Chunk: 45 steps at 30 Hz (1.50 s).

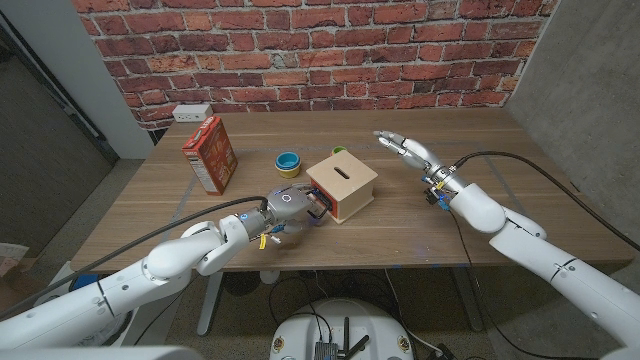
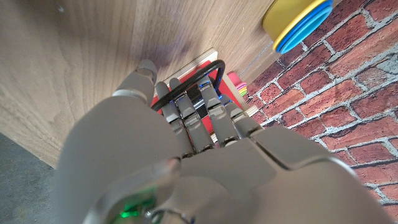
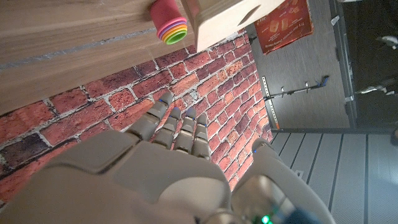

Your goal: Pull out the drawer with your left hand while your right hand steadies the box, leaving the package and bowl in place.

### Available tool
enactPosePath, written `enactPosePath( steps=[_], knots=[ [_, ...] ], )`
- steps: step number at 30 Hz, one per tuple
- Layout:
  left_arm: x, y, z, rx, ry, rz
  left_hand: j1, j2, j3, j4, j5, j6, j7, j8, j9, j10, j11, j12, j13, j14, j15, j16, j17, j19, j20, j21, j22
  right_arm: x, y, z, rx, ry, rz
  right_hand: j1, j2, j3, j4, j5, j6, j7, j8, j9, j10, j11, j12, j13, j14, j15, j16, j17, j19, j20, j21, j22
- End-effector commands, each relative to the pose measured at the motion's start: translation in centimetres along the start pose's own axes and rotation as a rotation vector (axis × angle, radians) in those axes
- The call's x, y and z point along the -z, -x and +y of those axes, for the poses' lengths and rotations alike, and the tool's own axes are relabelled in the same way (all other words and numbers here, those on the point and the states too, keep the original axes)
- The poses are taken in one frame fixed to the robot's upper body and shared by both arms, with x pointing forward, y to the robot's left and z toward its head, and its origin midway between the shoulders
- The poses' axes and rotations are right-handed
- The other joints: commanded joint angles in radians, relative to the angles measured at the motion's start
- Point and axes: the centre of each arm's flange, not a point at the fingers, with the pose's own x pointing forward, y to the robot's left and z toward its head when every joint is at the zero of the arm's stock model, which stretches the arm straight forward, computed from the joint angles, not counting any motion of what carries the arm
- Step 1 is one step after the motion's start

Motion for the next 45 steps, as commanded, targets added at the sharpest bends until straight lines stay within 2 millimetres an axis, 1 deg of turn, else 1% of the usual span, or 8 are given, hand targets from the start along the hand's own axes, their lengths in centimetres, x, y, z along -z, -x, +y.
enactPosePath(
  steps=[1, 6, 11, 18, 22, 24, 30, 45],
  knots=[
    [0.0, -0.1, -0.1, -0.002, 0.004, 0.006, 0.003, 0.007, 0.010, -0.002, 0.004, 0.014, 0.000, 0.001, 0.002, 0.018, 0.001, 0.006, 0.003, 0.013, -0.153, -0.002, 0.003, 0.011, -0.164, 0.008, 0.003, -1.6, -0.1, 1.2, -0.067, 0.216, -0.036, 0.012, 0.020, 0.005, -0.007, -0.002, -0.005, 0.000, 0.000, 0.001, -0.011, -0.009, -0.007, 0.001, 0.003, -0.040, -0.002, -0.002, -0.020, -0.011, -0.009, 0.003],
    [0.0, -0.1, -0.1, -0.003, 0.005, 0.008, 0.004, 0.008, 0.013, -0.003, 0.004, 0.017, 0.001, -0.001, 0.002, 0.022, 0.000, 0.004, 0.004, 0.019, -0.153, -0.004, 0.002, 0.015, -0.163, 0.007, 0.003, -1.9, -0.2, 1.3, -0.095, 0.282, -0.042, 0.013, 0.021, 0.008, -0.009, -0.003, -0.007, -0.001, -0.001, 0.001, -0.013, -0.015, -0.009, 0.001, -0.003, -0.045, -0.006, -0.006, -0.035, -0.018, -0.011, 0.003],
    [-0.1, -0.1, 0.0, -0.007, 0.008, 0.010, 0.007, 0.012, 0.019, -0.004, 0.003, 0.040, -0.008, 0.001, 0.003, 0.032, 0.000, 0.001, 0.004, 0.029, -0.155, -0.006, 0.001, 0.021, -0.163, 0.007, 0.003, -2.0, -0.2, 1.4, -0.111, 0.344, -0.039, 0.009, 0.021, 0.009, -0.008, -0.004, -0.004, -0.008, -0.001, 0.001, -0.012, -0.024, -0.009, 0.000, -0.017, -0.053, -0.013, -0.010, -0.060, -0.027, -0.014, 0.003],
    [0.0, -0.1, 0.0, -0.012, 0.008, 0.017, 0.011, 0.014, 0.023, -0.005, 0.003, 0.046, -0.010, -0.001, 0.003, 0.042, 0.000, 0.001, 0.004, 0.038, -0.155, -0.006, 0.002, 0.026, -0.163, 0.007, 0.003, -2.3, -0.4, 1.7, -0.147, 0.425, -0.043, 0.007, 0.022, 0.011, -0.007, -0.005, -0.003, -0.011, -0.001, 0.000, -0.013, -0.031, -0.009, 0.000, -0.022, -0.058, -0.015, -0.013, -0.072, -0.029, -0.014, 0.003],
    [0.1, 0.0, -0.1, -0.015, 0.011, 0.022, 0.015, 0.017, 0.027, -0.006, 0.003, 0.062, -0.022, 0.000, 0.003, 0.046, -0.001, -0.002, 0.004, 0.048, -0.156, -0.006, 0.002, 0.035, -0.161, 0.008, 0.003, -2.3, -0.5, 1.8, -0.166, 0.466, -0.039, 0.005, 0.024, 0.012, -0.006, -0.006, -0.002, -0.012, 0.000, 0.000, -0.008, -0.034, -0.008, 0.000, -0.016, -0.063, -0.013, -0.015, -0.078, -0.031, -0.013, 0.003],
    [0.1, 0.0, -0.1, -0.015, 0.011, 0.026, 0.019, 0.018, 0.029, -0.007, 0.002, 0.073, -0.030, 0.001, 0.003, 0.049, -0.001, -0.003, 0.004, 0.056, -0.157, -0.005, 0.003, 0.040, -0.161, 0.008, 0.003, -2.4, -0.5, 1.9, -0.189, 0.507, -0.038, 0.004, 0.024, 0.012, -0.005, -0.006, -0.001, -0.013, 0.000, 0.000, -0.007, -0.035, -0.008, 0.000, -0.015, -0.063, -0.012, -0.015, -0.080, -0.031, -0.012, 0.003],
    [0.1, 0.1, -0.1, -0.018, 0.021, 0.034, 0.026, 0.018, 0.034, -0.009, 0.002, 0.074, -0.033, -0.005, 0.003, 0.054, -0.002, -0.006, 0.004, 0.065, -0.157, -0.006, 0.003, 0.047, -0.162, 0.008, 0.003, -2.5, -0.6, 2.0, -0.213, 0.536, -0.038, 0.002, 0.026, 0.014, -0.004, -0.006, -0.001, -0.014, 0.000, 0.000, -0.008, -0.035, -0.008, 0.000, -0.014, -0.061, -0.012, -0.017, -0.084, -0.032, -0.011, 0.003],
    [0.5, -0.1, -0.1, -0.017, 0.012, 0.035, 0.039, 0.014, 0.037, -0.009, 0.002, 0.059, -0.032, -0.019, 0.004, 0.043, -0.001, -0.013, 0.004, 0.089, -0.158, -0.004, 0.005, 0.054, -0.163, 0.005, 0.003, -2.7, -0.7, 2.6, -0.264, 0.606, -0.053, -0.002, 0.026, 0.016, -0.002, -0.007, 0.002, -0.019, 0.000, 0.000, 0.000, -0.038, -0.006, 0.000, 0.002, -0.058, -0.007, -0.022, -0.081, -0.028, -0.005, 0.002]
  ],
)
